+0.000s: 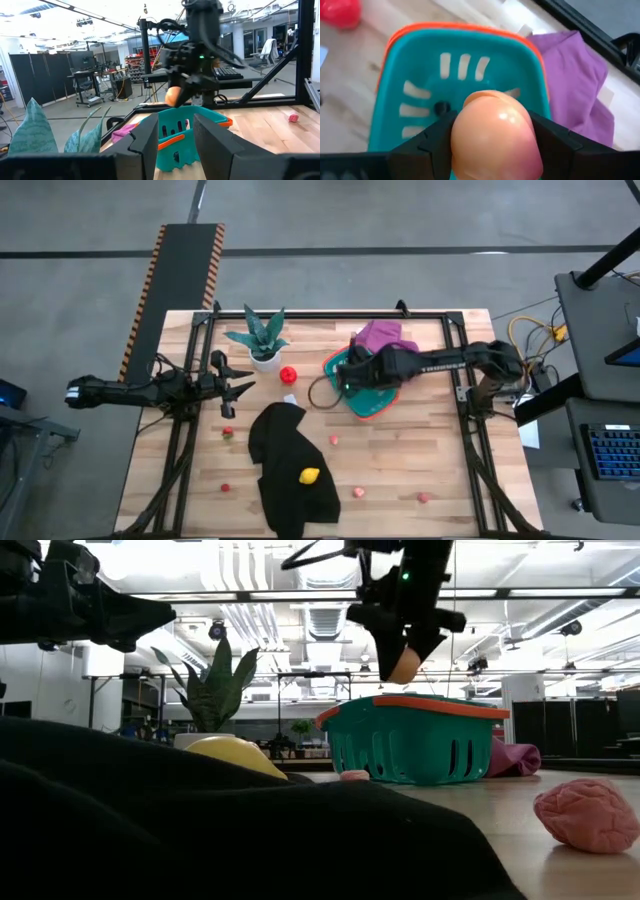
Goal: Pick and placing Produce into tupperware
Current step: Put the peach into the green basket
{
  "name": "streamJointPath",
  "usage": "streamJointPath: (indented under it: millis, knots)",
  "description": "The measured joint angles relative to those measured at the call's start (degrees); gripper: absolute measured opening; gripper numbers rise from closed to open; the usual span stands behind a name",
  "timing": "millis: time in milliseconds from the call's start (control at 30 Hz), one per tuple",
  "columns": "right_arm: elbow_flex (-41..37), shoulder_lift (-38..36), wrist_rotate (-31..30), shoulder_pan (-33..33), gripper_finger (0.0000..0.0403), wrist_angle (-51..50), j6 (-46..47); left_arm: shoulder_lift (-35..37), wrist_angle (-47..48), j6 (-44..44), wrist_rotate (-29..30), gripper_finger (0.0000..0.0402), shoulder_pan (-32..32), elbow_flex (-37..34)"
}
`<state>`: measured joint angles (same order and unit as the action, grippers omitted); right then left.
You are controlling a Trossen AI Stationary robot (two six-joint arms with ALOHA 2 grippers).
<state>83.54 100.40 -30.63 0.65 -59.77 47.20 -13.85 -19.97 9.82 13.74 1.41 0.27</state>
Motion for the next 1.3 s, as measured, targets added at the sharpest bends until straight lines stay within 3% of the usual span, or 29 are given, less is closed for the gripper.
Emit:
streamJointPath:
  millis: [400, 1300]
  knots:
    - [-0.3, 2.1, 1.1, 6.0, 0.0208, 3.5, -5.1, 0.0, 0.0, 0.1, 0.0, 0.0108, 0.0, 0.0]
    - [-1.4, 9.6, 1.0, 7.3, 0.0208, 7.6, -7.4, 0.0, 0.0, 3.1, 0.0, 0.0108, 0.0, 0.0]
